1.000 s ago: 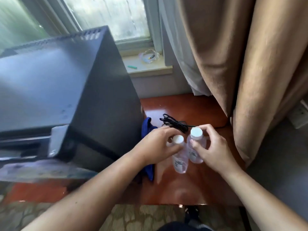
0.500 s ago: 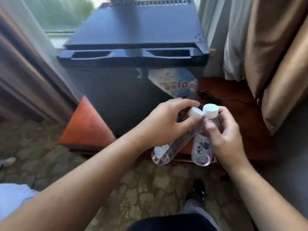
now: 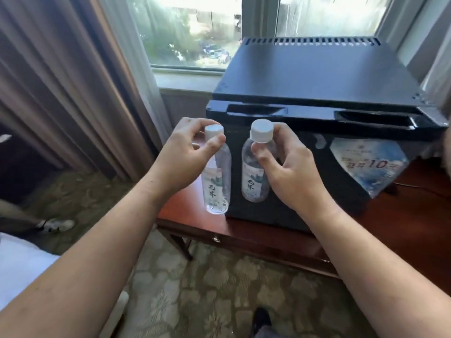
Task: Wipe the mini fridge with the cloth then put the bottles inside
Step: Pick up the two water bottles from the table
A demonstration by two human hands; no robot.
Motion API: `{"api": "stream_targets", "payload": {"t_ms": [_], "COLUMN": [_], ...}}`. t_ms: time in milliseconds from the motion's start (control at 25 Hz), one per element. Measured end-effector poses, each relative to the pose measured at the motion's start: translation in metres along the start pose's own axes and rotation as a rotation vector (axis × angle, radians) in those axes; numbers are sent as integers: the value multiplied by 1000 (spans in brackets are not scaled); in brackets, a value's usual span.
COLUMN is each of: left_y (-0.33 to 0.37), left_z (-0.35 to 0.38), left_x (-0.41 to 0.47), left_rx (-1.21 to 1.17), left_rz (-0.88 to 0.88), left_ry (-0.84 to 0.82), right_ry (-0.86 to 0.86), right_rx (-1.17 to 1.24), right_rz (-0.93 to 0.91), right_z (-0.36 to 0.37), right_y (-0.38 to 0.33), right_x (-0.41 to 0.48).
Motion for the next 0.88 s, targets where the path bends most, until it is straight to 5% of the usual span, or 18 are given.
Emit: {"api": "stream_targets", "payload": {"t_ms": [360,880], "left_y": [-27,-31], "left_z": [-23,-41], "left_x": [110,130], "left_rx": [-166,-136], "left_rz": [86,431], "left_ry": [-259,-693], "right_ry": [79,430], "right_rx": [-123,-455], "right_rz": [-124,358], "right_z": [48,121], "right_y": [-14,-62], "right_x": [88,72]}}
Point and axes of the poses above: each hand's wrist, its own x-axis towards the middle knuckle, its own z-axis out of the palm, y = z × x, the point moved 5 cm from there along x, towards the middle knuckle, and after that the axes turned 8 degrees about -z, right-handed, at the moved point
